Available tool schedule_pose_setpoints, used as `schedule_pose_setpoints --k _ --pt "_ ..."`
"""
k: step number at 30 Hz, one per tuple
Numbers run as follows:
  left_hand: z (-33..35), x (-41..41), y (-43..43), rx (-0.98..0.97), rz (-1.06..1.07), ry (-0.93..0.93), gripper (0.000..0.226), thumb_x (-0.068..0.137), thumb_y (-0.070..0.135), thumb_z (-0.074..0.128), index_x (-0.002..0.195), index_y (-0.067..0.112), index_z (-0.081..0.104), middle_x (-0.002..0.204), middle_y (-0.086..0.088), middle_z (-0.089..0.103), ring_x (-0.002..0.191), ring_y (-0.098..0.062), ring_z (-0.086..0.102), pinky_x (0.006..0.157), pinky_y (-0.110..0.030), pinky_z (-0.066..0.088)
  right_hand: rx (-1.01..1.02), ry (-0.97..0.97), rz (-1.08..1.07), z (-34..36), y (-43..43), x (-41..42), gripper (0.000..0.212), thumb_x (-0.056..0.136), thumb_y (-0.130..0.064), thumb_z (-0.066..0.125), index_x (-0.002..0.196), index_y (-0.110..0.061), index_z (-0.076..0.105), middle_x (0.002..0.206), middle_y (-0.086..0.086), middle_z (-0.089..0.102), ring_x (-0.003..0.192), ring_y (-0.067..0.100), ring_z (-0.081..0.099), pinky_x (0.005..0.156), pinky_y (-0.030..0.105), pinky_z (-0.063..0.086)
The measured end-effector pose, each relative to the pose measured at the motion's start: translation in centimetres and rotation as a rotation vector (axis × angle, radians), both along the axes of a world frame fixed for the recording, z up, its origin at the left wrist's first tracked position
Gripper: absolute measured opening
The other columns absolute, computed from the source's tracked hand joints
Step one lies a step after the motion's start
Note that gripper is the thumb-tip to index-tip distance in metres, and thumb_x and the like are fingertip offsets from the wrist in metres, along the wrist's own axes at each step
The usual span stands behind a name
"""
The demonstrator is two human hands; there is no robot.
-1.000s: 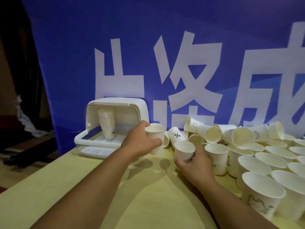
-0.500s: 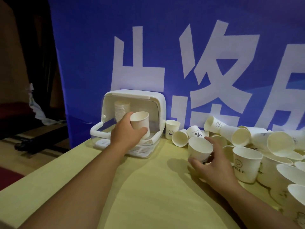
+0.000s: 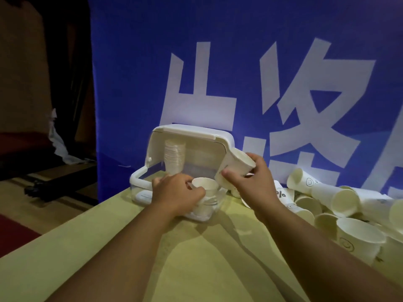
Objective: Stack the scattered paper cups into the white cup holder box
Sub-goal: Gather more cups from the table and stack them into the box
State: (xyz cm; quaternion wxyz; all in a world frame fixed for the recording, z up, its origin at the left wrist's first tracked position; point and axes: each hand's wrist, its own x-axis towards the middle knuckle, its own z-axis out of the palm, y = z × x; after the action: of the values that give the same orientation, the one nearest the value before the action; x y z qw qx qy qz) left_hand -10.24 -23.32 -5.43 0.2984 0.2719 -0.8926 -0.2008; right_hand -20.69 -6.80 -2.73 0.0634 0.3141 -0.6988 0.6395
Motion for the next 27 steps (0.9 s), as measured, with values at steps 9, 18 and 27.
schedule_pose_setpoints --k 9,18,27 --pt "-0.7 -0.7 -0.7 -0.031 0.029 0.021 0.036 0.104 0.03 0.037 0.095 0.025 0.072 0.096 0.006 0.062 0.099 -0.015 0.049 0.102 -0.04 0.028 0.227 0.174 -0.032 -0.5 -4.8 0.0 0.086 0.075 -0.039 0.088 0.145 -0.034 0.038 0.125 -0.014 0.052 0.111 0.013 0.056 0.087 0.028 0.054" --pt "-1.1 -0.7 -0.6 -0.051 0.04 0.05 0.034 0.1 0.03 0.042 0.099 0.028 0.075 0.097 0.007 0.068 0.097 -0.015 0.049 0.1 -0.037 0.028 0.356 0.105 -0.038 -1.5 -3.9 -0.1 0.048 0.1 -0.048 0.055 0.14 -0.022 0.056 0.131 -0.003 0.065 0.103 0.01 0.059 0.084 0.028 0.052" --pt "-1.0 -0.4 -0.6 0.081 0.042 0.191 0.012 0.096 0.03 0.056 0.089 0.034 0.065 0.089 0.01 0.066 0.093 -0.019 0.059 0.087 -0.043 0.053 0.415 0.132 -0.064 -2.0 -2.0 0.9 0.03 0.101 -0.038 0.059 0.127 -0.026 0.067 0.118 -0.012 0.067 0.097 0.005 0.062 0.079 0.02 0.048"
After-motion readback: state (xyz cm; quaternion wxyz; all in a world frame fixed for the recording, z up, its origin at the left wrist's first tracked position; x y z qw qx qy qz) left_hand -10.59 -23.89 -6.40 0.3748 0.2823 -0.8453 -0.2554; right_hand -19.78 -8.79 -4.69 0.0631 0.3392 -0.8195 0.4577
